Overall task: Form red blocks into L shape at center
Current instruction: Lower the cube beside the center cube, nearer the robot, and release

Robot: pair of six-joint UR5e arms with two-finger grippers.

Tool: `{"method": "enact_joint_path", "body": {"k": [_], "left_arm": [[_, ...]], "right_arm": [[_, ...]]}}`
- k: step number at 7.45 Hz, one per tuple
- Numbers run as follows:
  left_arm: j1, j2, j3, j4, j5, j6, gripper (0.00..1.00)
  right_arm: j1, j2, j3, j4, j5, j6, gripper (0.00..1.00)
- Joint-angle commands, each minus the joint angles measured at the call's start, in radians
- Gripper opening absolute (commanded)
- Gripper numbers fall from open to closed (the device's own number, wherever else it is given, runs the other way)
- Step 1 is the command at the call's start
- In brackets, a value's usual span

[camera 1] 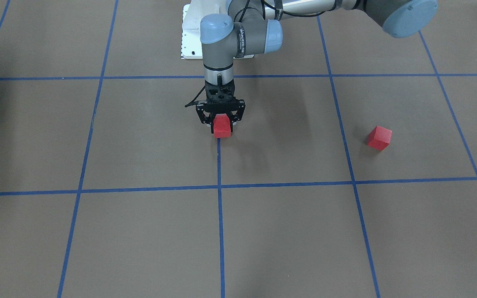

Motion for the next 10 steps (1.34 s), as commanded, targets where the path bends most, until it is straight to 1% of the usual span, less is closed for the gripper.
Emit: {"method": "enact_joint_path", "body": {"k": [1, 4, 6, 10], "left_arm": [[0.001, -0.004, 0.001, -0.001, 0.0, -0.012, 0.45], [0.006, -0.006, 0.002, -0.001, 0.001, -0.026, 0.47], [0.006, -0.006, 0.002, -0.001, 0.01, -0.026, 0.55], [0.006, -0.003, 0.002, -0.001, 0.012, -0.026, 0.58]], "right_arm": [[0.0, 0.0, -0.001, 0.0, 0.0, 0.0, 0.99], [0.0, 0.0, -0.001, 0.0, 0.0, 0.0, 0.99], [0.0, 0.0, -0.001, 0.0, 0.0, 0.0, 0.99], [0.0, 0.0, -0.001, 0.0, 0.0, 0.0, 0.99]]}}
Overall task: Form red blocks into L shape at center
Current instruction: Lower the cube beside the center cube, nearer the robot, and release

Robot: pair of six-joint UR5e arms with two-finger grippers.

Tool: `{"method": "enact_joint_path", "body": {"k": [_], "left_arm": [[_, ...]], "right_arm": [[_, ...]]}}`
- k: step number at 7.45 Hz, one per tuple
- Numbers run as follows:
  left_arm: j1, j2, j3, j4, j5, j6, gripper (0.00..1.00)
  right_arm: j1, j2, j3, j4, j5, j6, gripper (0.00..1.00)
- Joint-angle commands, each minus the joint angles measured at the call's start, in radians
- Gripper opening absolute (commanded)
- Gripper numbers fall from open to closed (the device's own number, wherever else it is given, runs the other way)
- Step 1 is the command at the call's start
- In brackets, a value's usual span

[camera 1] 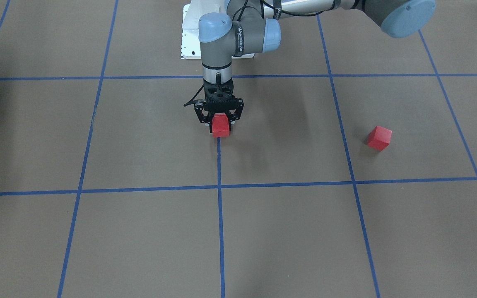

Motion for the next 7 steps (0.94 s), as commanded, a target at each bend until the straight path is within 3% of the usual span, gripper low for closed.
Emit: {"method": "enact_joint_path", "body": {"k": [1, 7], "left_arm": [[0.0, 0.002, 0.0, 0.0, 0.0, 0.0, 0.6], [0.0, 0.0, -0.002, 0.0, 0.0, 0.005, 0.73]], "right_arm": [[0.0, 0.0, 0.0, 0.0, 0.0, 0.0, 0.99], [0.0, 0.0, 0.0, 0.0, -0.002, 0.0, 0.99]]}}
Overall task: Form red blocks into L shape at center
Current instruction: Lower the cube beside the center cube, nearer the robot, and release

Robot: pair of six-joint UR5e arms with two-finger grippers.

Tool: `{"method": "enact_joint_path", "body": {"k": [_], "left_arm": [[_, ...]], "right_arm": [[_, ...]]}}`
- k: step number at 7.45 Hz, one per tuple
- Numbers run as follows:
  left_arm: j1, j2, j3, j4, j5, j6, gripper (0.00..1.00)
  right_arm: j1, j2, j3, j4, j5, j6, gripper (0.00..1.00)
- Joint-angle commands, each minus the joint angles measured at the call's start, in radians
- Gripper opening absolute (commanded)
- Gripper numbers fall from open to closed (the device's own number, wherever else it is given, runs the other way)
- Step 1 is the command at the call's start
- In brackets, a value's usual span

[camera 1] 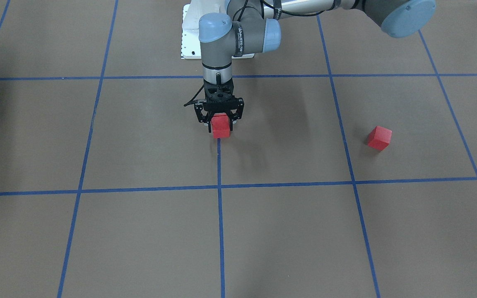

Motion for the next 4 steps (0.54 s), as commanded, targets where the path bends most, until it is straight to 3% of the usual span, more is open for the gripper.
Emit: {"method": "enact_joint_path", "body": {"k": [1, 2, 4], "left_arm": [[0.0, -0.002, -0.004, 0.0, -0.002, 0.007, 0.9], [-0.002, -0.002, -0.02, 0.002, -0.008, 0.023, 0.99], [-0.017, 0.004, -0.122, 0.055, -0.064, 0.111, 0.99]], "right_arm": [[0.0, 0.0, 0.0, 0.0, -0.001, 0.0, 0.99], [0.0, 0.0, 0.0, 0.0, -0.001, 0.0, 0.99], [0.0, 0.0, 0.0, 0.0, 0.001, 0.0, 0.99]]}}
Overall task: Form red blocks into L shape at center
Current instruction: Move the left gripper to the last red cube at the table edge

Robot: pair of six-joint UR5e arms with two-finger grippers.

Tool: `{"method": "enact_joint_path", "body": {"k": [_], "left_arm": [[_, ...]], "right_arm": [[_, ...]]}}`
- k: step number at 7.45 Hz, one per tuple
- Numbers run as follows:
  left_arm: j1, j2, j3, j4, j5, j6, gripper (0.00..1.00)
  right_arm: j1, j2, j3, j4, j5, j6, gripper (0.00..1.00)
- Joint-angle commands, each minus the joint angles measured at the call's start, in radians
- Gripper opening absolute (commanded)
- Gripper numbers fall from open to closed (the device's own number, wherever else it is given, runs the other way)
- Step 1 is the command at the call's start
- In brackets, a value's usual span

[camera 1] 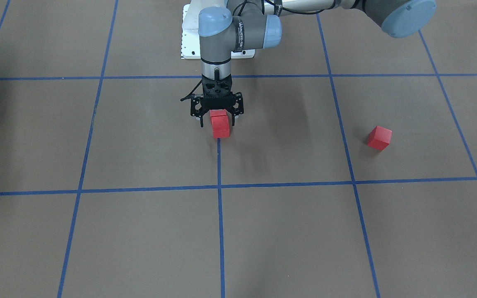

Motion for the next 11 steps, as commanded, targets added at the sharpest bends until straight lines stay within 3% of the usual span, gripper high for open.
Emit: {"method": "enact_joint_path", "body": {"k": [1, 3, 6, 8, 10, 11], "left_arm": [[-0.05, 0.011, -0.11, 0.091, -0.107, 0.113, 0.99], [-0.155, 0.101, -0.179, 0.121, -0.234, 0.316, 0.99], [-0.358, 0.368, -0.303, 0.105, -0.429, 0.721, 1.0], [-0.491, 0.52, -0.313, 0.026, -0.537, 0.949, 1.0], [-0.562, 0.672, -0.293, -0.123, -0.562, 1.083, 1.0], [-0.564, 0.703, -0.29, -0.137, -0.563, 1.104, 1.0]], "right_arm": [[0.0, 0.0, 0.0, 0.0, 0.0, 0.0, 0.99], [0.0, 0.0, 0.0, 0.0, 0.001, 0.0, 0.99], [0.005, -0.026, 0.002, 0.0, 0.001, -0.009, 0.99], [0.058, -0.057, 0.005, 0.0, 0.003, -0.063, 0.99], [0.069, -0.069, 0.003, 0.0, 0.003, -0.083, 0.99], [0.069, -0.069, 0.003, 0.0, 0.004, -0.081, 0.99]]}}
